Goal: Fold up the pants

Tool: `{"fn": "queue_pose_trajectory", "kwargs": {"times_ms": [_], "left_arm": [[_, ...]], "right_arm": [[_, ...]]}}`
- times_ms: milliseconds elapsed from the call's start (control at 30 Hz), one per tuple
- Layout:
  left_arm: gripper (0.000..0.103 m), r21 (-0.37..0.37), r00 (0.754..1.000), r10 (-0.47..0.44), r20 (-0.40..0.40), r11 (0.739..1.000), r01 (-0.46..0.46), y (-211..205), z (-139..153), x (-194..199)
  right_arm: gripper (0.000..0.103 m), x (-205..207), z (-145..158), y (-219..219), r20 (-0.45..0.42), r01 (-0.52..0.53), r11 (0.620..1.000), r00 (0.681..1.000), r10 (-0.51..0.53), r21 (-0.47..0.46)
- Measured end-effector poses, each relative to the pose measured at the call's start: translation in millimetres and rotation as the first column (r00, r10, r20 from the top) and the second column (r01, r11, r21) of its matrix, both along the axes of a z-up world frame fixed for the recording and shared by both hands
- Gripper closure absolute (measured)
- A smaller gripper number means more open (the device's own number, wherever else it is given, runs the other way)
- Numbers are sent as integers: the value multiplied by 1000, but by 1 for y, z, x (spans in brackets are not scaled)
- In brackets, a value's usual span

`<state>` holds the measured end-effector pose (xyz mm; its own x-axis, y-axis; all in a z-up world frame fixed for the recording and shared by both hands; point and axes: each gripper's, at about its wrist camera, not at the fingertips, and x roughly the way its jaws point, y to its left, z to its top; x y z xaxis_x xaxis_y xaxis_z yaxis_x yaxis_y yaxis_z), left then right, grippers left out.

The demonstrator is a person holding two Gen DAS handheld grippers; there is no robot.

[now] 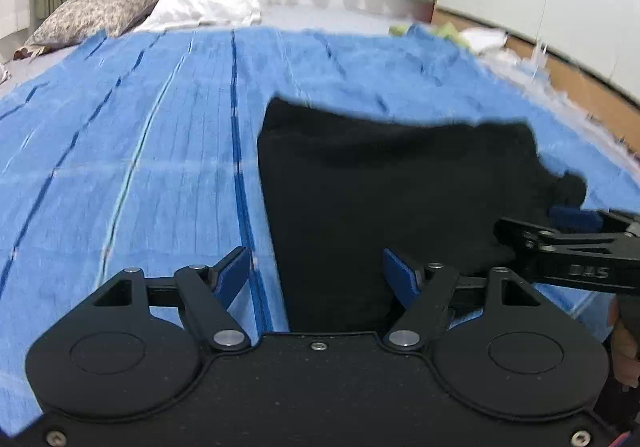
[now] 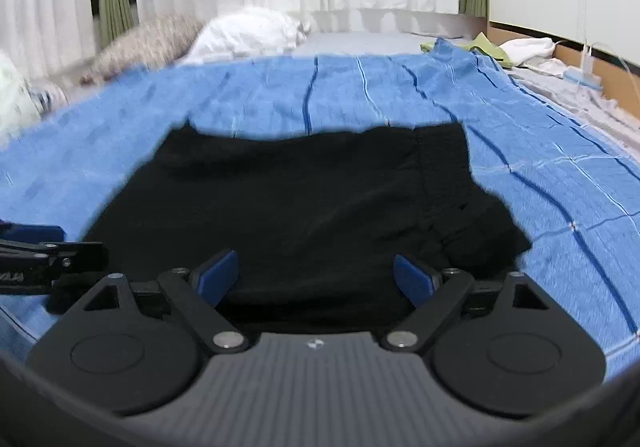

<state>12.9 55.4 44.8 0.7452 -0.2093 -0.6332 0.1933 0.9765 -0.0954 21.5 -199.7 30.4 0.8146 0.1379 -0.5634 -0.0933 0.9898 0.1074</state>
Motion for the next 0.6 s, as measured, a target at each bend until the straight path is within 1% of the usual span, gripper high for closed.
{"fn": "queue_pose_trajectory", "kwargs": {"times_ms": [133, 200, 300, 367, 433, 533, 567, 600], "left_arm": [[27, -91, 1000, -14, 22, 996, 16, 16, 21, 30], [27, -117, 1000, -8, 15, 993, 10, 22, 26, 50], [27, -149, 1000, -10, -8, 989, 8, 27, 27, 79], [27, -168, 999, -4, -41, 986, -3, 30, 23, 101], [27, -181, 997, 16, -78, 983, -30, 32, 16, 123], [29, -194, 992, 39, -120, 979, -62, 35, 2, 148], [29, -200, 990, 45, -135, 977, -72, 37, -2, 156], [30, -206, 988, 49, -148, 975, -79, 38, -6, 162]], "right_arm": [[11, 16, 20, -41, 28, 44, 997, 999, -46, 69], [11, 31, 24, -68, 30, 82, 993, 996, -85, 87], [13, 57, 20, -103, -9, 106, 988, 994, -106, 107], [14, 74, 12, -123, -43, 97, 986, 995, -92, 134], [14, 91, 2, -138, -72, 62, 985, 996, -51, 158], [15, 112, -11, -150, -97, 21, 985, 995, -4, 173], [16, 115, -15, -151, -99, 7, 982, 995, 11, 186], [17, 120, -19, -155, -103, -15, 975, 994, 38, 222]]}}
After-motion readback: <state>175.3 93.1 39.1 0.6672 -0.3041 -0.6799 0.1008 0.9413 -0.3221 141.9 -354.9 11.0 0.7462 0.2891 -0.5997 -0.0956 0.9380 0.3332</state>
